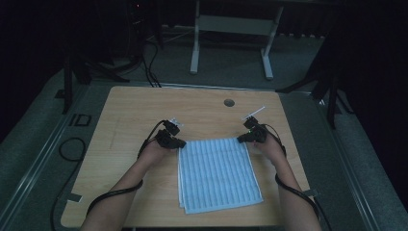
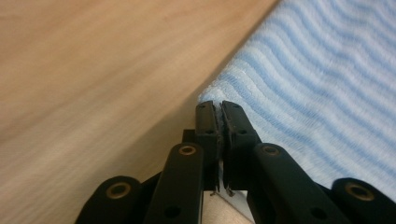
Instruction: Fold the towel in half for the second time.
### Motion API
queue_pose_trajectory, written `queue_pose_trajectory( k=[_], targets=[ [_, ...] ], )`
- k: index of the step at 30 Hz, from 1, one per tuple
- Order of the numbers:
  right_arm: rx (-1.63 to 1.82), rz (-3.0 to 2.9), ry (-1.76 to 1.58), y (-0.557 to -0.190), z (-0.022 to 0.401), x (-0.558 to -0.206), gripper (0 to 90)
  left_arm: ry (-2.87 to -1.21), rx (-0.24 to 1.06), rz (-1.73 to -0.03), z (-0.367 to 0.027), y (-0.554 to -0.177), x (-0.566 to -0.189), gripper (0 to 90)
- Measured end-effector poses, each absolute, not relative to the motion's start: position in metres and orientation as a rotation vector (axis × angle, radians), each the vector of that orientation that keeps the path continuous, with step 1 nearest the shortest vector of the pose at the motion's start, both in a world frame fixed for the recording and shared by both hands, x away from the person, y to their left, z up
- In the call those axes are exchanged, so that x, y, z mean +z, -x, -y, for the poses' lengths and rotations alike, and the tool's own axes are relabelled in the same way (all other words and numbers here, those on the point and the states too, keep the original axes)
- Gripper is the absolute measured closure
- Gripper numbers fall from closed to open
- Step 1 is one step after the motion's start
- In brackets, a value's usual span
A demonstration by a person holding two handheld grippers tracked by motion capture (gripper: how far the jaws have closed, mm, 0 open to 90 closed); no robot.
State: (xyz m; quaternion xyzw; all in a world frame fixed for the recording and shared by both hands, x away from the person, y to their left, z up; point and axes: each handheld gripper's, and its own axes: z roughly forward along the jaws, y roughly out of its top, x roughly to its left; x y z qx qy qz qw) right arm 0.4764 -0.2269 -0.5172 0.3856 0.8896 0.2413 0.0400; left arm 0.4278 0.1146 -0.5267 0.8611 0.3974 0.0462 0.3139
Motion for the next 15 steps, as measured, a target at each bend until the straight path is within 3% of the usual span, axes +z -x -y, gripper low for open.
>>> queue_pose_trajectory(
  k=[9,15],
  targets=[
    [0.790,-2.633,-1.153,-0.482,0.229,-0.485,84.8,-2.228,0.211,-1.012,-0.117,-0.447,-0.491,86.3],
    [0.894,-2.581,-1.111,-0.471,0.235,-0.457,84.8,-2.195,0.244,-0.937,-0.123,-0.435,-0.461,86.2]
  ],
)
